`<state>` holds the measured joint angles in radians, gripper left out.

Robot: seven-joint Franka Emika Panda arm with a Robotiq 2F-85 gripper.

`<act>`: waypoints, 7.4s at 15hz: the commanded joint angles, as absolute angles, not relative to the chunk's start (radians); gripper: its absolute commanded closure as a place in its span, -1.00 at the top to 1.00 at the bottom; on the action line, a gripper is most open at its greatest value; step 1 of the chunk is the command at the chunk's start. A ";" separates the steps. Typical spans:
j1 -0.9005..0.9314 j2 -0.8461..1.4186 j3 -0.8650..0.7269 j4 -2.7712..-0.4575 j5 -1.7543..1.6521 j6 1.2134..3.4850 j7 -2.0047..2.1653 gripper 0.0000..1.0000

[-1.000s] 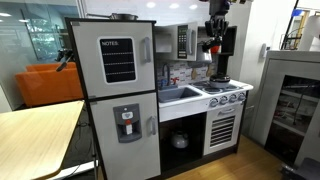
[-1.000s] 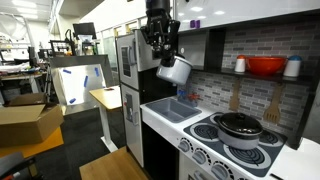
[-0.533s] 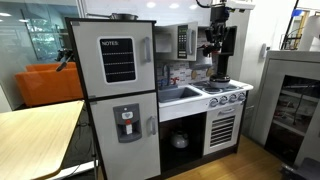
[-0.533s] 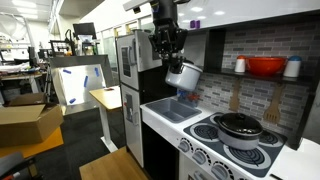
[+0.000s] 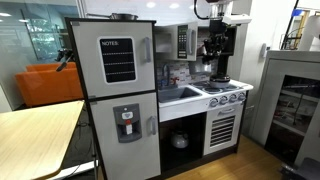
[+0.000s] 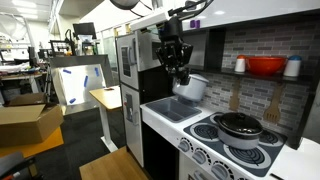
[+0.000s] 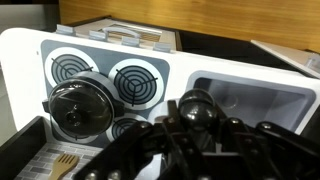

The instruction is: Remove the pot from the microwave and put it on the stovetop

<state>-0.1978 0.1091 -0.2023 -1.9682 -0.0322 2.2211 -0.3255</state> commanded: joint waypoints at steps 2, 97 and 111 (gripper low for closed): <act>-0.219 0.039 -0.211 -2.065 -0.023 2.301 -0.307 -0.82; -0.062 -0.460 -0.139 -2.326 -0.140 1.781 -0.383 1.00; 0.122 -0.496 -0.096 -2.305 -0.120 1.773 -0.597 1.00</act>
